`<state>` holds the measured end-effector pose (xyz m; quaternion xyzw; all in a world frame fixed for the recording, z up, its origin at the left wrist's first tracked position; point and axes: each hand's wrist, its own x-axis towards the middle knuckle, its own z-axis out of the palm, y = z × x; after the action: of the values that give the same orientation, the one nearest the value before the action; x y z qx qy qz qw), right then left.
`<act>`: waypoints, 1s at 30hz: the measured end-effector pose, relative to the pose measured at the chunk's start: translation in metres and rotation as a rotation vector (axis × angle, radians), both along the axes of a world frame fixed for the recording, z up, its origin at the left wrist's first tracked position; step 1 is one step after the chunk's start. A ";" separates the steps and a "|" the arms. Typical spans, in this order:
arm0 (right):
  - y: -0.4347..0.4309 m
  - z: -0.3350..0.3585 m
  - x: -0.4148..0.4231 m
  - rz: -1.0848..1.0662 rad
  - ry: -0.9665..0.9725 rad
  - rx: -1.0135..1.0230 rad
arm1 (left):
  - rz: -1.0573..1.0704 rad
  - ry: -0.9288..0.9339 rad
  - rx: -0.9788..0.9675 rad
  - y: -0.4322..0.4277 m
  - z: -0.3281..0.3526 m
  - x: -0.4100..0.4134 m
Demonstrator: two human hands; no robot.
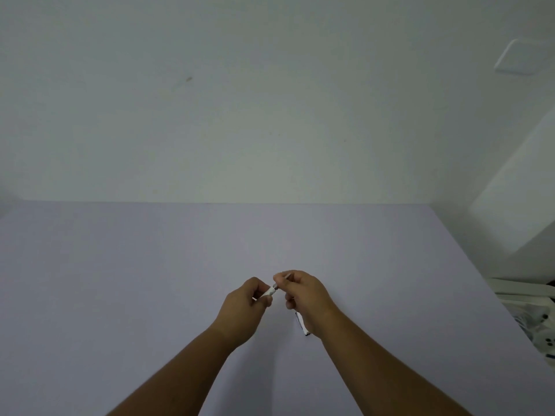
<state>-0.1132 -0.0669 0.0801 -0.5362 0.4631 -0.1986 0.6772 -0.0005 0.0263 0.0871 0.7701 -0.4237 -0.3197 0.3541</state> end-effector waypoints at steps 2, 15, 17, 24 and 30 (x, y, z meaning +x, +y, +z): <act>0.000 0.001 0.000 -0.012 0.104 -0.021 | -0.020 -0.016 -0.007 -0.001 0.000 -0.002; -0.002 0.007 -0.003 -0.027 0.001 0.034 | -0.005 0.020 -0.024 -0.004 0.005 -0.005; -0.002 0.008 -0.005 -0.032 -0.107 0.060 | 0.005 0.029 -0.017 -0.004 0.005 -0.004; -0.004 0.007 -0.005 -0.045 0.049 0.024 | -0.005 0.034 -0.028 -0.003 0.007 -0.006; -0.003 0.009 -0.006 -0.057 0.081 -0.027 | -0.030 -0.026 -0.033 -0.006 0.009 -0.006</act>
<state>-0.1192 -0.0704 0.0891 -0.5393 0.5025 -0.2022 0.6448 -0.0069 0.0204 0.0964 0.7618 -0.4447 -0.3080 0.3565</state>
